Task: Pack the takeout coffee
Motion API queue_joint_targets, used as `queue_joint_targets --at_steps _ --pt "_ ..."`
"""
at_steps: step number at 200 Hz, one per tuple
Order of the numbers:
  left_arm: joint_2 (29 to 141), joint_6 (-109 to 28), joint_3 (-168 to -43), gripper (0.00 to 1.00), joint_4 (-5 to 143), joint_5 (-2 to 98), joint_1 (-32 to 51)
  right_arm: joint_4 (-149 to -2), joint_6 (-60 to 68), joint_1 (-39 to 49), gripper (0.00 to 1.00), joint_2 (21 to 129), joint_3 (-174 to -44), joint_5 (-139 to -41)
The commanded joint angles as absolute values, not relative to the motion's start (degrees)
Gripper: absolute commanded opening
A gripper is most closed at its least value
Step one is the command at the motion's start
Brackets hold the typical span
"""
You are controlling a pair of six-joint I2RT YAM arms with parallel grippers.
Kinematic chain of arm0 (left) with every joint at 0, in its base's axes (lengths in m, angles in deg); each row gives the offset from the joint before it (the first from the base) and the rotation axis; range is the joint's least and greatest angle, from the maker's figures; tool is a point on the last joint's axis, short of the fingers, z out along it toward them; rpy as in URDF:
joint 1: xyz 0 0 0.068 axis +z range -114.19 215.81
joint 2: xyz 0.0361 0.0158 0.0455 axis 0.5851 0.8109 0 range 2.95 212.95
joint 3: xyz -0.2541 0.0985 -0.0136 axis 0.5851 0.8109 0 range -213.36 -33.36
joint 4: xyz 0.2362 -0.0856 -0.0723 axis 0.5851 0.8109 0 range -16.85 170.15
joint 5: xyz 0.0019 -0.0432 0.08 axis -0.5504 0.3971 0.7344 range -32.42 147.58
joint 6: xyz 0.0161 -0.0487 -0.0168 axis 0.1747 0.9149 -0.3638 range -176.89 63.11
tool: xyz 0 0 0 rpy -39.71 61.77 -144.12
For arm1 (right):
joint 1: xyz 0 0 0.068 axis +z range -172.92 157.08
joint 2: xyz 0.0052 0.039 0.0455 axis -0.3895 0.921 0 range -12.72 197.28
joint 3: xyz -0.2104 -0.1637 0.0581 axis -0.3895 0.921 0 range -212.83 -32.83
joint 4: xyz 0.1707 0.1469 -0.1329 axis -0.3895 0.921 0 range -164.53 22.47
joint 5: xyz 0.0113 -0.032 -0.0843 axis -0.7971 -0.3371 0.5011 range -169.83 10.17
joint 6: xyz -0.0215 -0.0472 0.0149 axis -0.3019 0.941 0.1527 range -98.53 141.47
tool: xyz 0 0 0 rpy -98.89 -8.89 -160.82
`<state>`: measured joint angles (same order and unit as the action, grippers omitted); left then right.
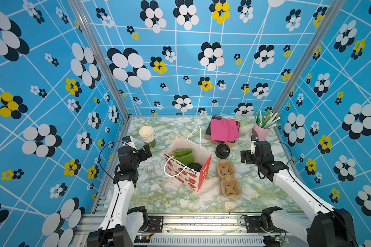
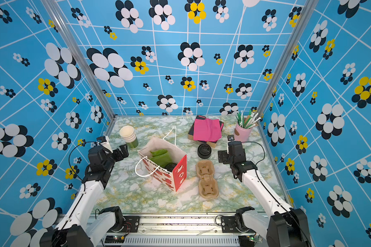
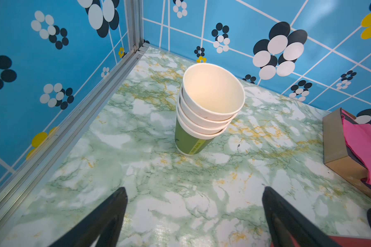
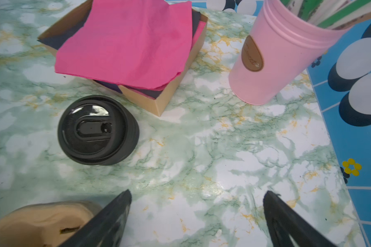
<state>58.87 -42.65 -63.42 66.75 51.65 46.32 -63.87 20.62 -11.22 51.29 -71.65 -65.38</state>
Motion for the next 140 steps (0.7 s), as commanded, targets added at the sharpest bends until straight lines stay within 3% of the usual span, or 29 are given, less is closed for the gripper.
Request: queue_joint_targets --at_steps 1,78,140 --pt "61.1 -41.5 -59.9 0.99 55.4 55.2 46.9 -71.9 21.5 -13.4 0.99 53.1 -69.3 -65.4" --pt "70.2 -44.3 -52.9 0.99 39.0 60.2 46.4 -91.0 21.7 -15.0 0.99 67.8 -65.2 -63.0" --pt "78.7 -47.7 -51.6 0.99 27.6 63.9 41.8 -102.5 26.2 -15.4 0.99 72.3 -65.2 -63.5"
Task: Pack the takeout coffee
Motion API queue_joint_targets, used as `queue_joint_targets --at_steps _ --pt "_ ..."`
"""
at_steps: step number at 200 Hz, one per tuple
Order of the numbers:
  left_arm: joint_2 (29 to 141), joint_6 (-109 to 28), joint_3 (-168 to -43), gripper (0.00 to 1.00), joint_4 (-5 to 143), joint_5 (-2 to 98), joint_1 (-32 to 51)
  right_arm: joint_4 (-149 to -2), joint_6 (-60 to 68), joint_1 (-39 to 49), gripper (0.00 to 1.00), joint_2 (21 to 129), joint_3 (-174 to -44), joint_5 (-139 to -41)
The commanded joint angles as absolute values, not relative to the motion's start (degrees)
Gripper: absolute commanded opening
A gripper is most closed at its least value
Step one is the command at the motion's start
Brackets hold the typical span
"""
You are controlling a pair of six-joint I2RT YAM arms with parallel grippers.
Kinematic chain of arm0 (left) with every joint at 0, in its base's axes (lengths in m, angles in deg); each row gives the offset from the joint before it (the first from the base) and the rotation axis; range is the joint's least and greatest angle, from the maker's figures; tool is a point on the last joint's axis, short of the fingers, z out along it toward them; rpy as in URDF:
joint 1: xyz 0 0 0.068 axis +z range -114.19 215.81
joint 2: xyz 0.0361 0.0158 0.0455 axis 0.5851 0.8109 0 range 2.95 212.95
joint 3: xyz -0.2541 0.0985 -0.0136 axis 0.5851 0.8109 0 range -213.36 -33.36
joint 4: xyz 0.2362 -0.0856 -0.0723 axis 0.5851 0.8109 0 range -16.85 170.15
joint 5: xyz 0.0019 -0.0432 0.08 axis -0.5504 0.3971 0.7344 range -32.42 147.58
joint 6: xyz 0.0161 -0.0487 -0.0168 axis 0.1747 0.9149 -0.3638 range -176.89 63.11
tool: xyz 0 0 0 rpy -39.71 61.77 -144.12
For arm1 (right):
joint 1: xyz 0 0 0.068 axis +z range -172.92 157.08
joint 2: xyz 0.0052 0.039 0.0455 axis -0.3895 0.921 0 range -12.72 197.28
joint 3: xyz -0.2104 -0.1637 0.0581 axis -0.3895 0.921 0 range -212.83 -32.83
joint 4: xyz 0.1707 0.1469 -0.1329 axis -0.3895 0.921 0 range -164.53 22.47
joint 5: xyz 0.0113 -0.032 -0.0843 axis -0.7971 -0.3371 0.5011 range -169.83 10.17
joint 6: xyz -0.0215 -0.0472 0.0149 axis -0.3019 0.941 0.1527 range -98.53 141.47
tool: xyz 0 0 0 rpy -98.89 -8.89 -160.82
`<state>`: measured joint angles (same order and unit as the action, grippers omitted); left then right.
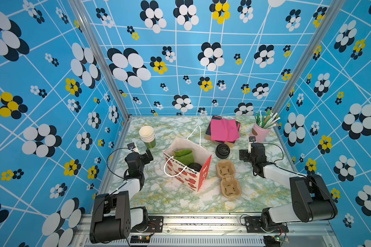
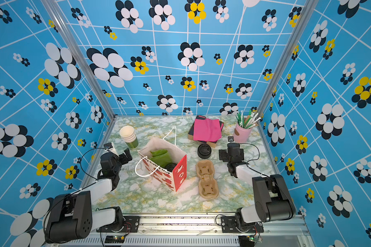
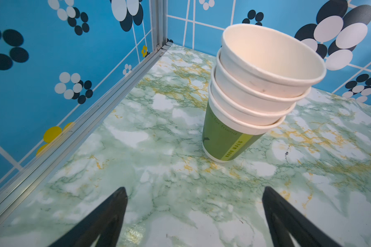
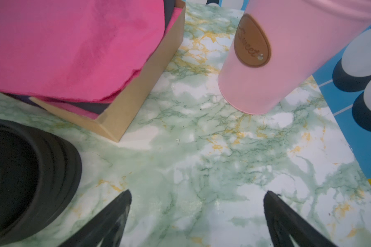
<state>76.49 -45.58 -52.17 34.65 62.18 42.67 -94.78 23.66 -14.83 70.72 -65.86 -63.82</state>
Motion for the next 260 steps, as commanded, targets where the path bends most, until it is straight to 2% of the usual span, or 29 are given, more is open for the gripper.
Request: queue_joint_targets --at_steps 1,38,86,130,146,161,182,226,238,260 --pt "78.7 -47.6 -51.6 0.99 27.8 63.8 41.7 -102.6 26.2 -15.4 0.99 72.4 -65.2 -63.5" --pt "82.1 -48.2 -50.5 0.99 21.6 63.3 40.1 -99.8 24.6 -18.1 0.99 74.3 -68.0 -68.4" --pt "85.0 -50.9 -50.7 0.99 18.3 62.4 37.9 -106.5 22.8 -19.2 0.99 74.1 -65.0 -70.9" --pt "90.8 -52.1 -49.4 0.99 10.6 61.0 37.3 -119.2 20.5 -21.8 0.99 73.7 -57.4 -73.4" --pt "91.8 -52.8 -49.5 0.99 9.9 61.1 36.8 -130.7 20.2 -21.9 0.99 77.0 -53.6 -73.2" --pt "91.5 -52.9 -50.7 0.99 12.3 62.3 36.3 -122.7 20.1 -22.0 0.99 74.9 -55.9 -73.1" --pt "91.5 -54.3 -53.9 0.99 18.2 65.3 34.6 -127.1 20.0 -22.0 0.99 76.3 -54.8 -72.9" --pt "91.6 -54.9 -54.0 0.99 18.2 66.9 33.6 -125.2 20.0 -22.0 0.99 75.5 -55.2 -72.1" --pt "91.7 -55.0 -53.7 0.99 17.2 71.3 32.4 -124.9 20.0 -22.0 0.99 75.5 -55.2 -72.1" --pt "91.7 -55.3 -54.0 0.99 17.8 70.6 32.3 -125.0 19.9 -22.0 0.99 75.6 -55.2 -72.1"
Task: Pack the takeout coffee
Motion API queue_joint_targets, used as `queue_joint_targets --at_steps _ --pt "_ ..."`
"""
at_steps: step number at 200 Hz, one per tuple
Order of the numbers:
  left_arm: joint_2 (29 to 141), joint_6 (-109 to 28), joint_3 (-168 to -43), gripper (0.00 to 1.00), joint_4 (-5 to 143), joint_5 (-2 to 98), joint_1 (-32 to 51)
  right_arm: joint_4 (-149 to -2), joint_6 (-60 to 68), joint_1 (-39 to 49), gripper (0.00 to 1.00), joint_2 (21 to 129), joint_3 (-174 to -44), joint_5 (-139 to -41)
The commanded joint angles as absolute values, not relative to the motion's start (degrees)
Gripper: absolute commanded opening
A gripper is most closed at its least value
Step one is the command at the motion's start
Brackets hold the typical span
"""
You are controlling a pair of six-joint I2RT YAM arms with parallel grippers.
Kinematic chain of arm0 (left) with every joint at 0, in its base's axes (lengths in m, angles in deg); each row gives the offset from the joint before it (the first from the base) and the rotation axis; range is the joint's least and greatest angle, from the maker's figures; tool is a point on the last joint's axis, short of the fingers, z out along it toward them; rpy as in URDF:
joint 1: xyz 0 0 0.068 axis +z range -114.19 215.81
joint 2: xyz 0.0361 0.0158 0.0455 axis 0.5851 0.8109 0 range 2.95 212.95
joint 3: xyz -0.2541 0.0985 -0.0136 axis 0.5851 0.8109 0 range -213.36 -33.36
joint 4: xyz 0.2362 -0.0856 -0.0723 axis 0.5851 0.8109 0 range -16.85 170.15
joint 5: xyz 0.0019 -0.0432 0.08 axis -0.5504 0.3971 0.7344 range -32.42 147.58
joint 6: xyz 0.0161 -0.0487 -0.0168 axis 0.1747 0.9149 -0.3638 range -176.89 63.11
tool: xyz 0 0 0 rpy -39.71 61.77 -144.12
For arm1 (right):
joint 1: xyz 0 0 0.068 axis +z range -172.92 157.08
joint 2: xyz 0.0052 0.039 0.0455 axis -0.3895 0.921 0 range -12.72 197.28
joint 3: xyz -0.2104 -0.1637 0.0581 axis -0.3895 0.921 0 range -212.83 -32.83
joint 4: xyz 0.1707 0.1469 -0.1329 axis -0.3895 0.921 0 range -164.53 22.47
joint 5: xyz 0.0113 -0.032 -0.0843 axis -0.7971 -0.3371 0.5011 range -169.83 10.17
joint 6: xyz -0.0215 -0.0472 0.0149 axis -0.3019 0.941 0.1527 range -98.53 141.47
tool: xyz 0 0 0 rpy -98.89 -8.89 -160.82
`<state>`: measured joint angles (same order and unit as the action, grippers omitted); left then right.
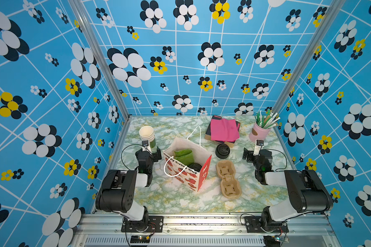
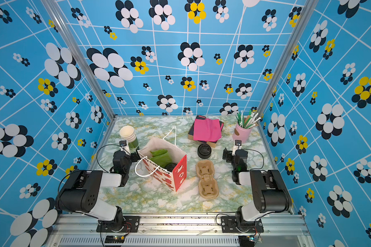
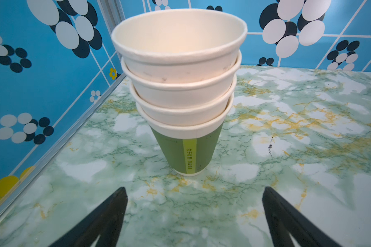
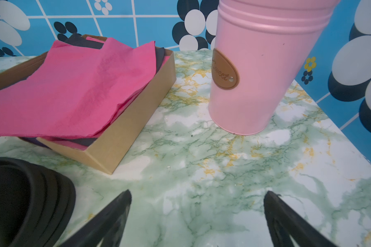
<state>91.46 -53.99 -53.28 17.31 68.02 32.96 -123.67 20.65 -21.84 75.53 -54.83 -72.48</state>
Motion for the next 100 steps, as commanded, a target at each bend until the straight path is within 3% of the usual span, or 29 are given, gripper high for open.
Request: queue_joint_targets --at_steps 1,100 --pt "91.7 -55.4 -54.0 0.99 17.9 70.7 32.2 -125.0 19.9 -22.0 0.99 75.6 -55.2 -72.1" --pt "92.0 -55.4 -54.4 0.99 18.2 69.7 32.5 -125.1 19.9 -22.0 0.99 75.5 -55.3 -72.1"
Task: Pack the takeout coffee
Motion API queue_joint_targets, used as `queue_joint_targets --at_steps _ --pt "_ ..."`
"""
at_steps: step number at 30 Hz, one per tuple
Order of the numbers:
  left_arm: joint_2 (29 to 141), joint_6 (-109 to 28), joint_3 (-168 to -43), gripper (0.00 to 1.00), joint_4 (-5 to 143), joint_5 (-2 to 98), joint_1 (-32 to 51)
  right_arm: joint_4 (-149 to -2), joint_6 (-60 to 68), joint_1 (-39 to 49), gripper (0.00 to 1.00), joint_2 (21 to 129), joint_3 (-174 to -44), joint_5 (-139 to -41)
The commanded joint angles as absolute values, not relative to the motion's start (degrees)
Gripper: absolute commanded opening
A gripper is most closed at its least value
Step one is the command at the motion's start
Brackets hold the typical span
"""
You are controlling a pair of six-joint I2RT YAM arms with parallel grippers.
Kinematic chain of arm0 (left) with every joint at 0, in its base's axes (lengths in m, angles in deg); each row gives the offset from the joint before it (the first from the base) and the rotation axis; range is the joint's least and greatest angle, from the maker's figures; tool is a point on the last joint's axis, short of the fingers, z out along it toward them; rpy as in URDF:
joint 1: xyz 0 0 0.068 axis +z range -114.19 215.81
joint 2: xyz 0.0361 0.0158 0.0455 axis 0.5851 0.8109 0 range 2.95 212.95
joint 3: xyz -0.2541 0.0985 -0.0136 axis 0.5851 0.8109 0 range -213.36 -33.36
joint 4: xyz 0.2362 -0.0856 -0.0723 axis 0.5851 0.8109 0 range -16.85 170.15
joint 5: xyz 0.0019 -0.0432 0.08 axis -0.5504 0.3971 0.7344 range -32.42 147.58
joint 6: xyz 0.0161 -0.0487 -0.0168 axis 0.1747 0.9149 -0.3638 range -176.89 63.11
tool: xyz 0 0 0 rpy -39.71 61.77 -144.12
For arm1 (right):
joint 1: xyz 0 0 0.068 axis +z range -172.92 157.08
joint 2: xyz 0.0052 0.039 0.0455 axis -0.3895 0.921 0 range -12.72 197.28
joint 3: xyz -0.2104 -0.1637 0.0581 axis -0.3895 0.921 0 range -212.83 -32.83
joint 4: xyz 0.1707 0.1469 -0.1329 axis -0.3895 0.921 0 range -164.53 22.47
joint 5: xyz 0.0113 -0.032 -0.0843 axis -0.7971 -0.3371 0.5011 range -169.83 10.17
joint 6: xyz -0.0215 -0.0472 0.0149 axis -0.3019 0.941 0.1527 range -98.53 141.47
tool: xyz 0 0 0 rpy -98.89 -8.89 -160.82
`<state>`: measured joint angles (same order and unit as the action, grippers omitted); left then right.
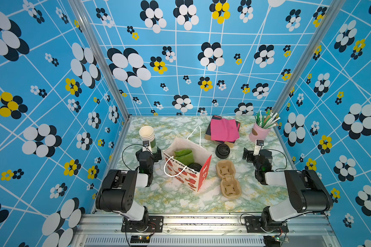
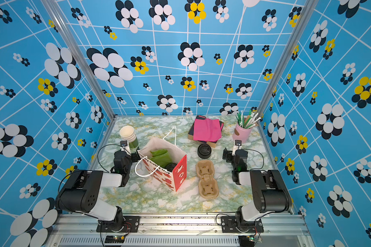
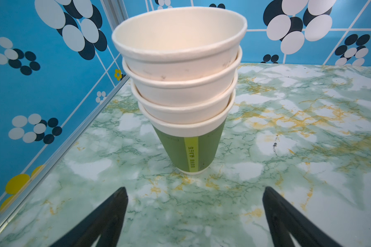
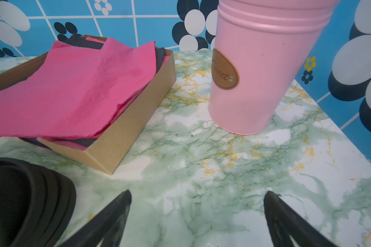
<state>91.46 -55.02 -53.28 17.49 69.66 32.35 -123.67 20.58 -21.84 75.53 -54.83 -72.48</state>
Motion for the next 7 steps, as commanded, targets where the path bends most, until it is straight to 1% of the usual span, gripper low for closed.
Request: queue_joint_targets --at_steps 1,7 --pt "92.0 -55.3 -54.4 0.99 18.2 69.4 32.5 -125.1 19.9 -22.0 0.99 75.6 -55.3 -72.1" --pt "91.8 -55.1 -54.1 0.99 18.1 68.0 33.2 -125.1 19.9 -21.9 0.99 75.6 -55.3 -72.1"
